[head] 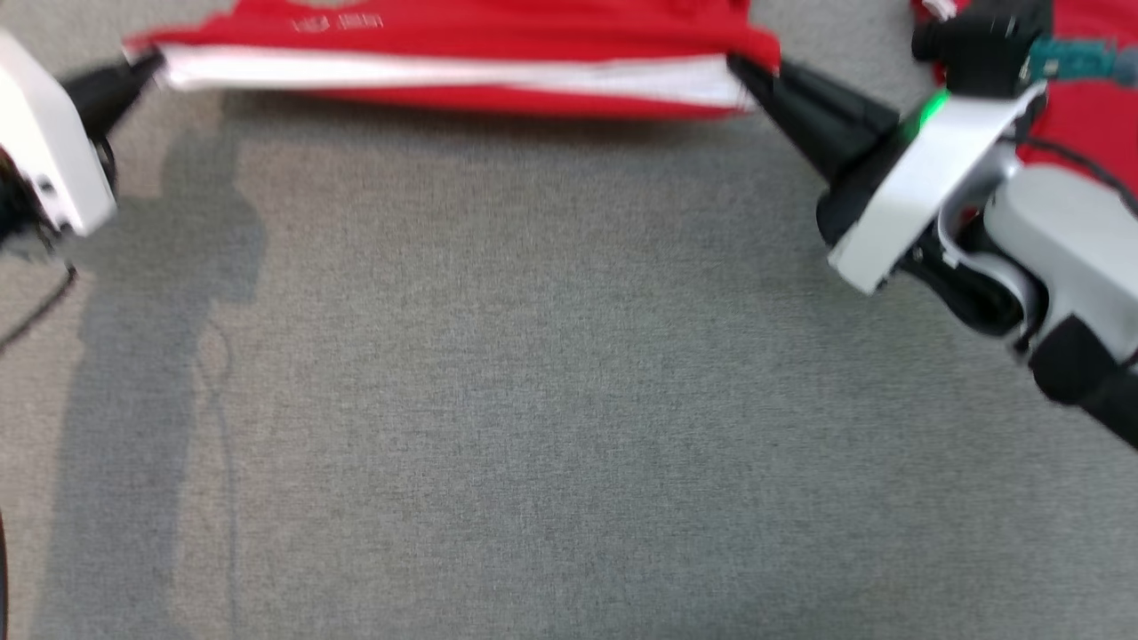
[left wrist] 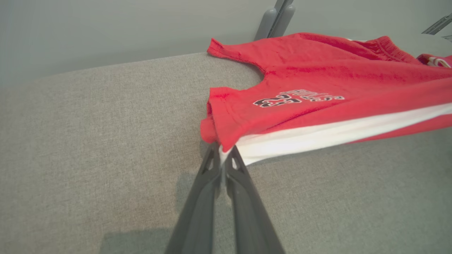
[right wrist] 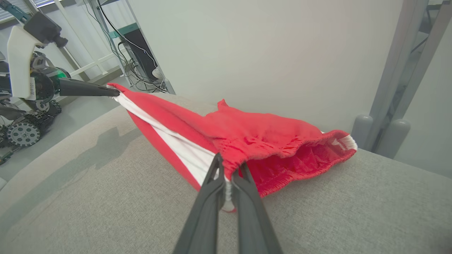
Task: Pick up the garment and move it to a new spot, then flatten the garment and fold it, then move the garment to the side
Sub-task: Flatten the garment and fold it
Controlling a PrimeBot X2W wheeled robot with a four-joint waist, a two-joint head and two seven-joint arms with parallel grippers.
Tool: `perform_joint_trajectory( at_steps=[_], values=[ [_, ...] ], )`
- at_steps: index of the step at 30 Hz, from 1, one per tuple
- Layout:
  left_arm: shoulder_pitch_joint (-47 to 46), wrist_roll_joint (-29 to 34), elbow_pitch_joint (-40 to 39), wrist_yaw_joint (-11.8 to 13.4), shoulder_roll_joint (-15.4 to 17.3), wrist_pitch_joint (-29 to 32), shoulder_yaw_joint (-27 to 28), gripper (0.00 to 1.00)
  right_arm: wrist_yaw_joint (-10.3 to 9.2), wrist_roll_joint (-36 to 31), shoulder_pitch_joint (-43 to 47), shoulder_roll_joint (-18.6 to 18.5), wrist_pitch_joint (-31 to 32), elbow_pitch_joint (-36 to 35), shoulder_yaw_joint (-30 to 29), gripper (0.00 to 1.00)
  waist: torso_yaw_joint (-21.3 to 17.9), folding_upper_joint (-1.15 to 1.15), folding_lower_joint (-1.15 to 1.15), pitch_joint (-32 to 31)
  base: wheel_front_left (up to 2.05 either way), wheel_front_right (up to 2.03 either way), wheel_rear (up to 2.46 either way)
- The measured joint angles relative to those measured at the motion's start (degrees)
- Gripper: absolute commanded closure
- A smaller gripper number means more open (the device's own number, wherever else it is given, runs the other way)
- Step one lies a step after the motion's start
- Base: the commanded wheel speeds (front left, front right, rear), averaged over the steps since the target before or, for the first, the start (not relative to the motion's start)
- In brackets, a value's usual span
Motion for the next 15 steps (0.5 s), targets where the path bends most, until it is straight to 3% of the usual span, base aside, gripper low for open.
perform_joint_trajectory(
  at_steps=[8, 15],
  values=[
    [11.87, -8.38, -7.15, 0.04, 3.7, 4.0, -2.96, 1.0, -0.01, -0.38, 12.34, -2.29, 4.26, -5.38, 0.12, 1.0, -0.82, 0.0, 0.0, -7.99, 0.0, 0.0, 0.0],
    [23.24, -13.07, -14.0, 0.05, 6.68, 1.38, -3.97, 1.0, -0.02, -0.8, 22.79, -2.69, 3.99, -8.21, 0.05, 1.0, -1.67, 0.0, 0.0, -14.96, 0.0, 0.0, 0.0]
  ],
)
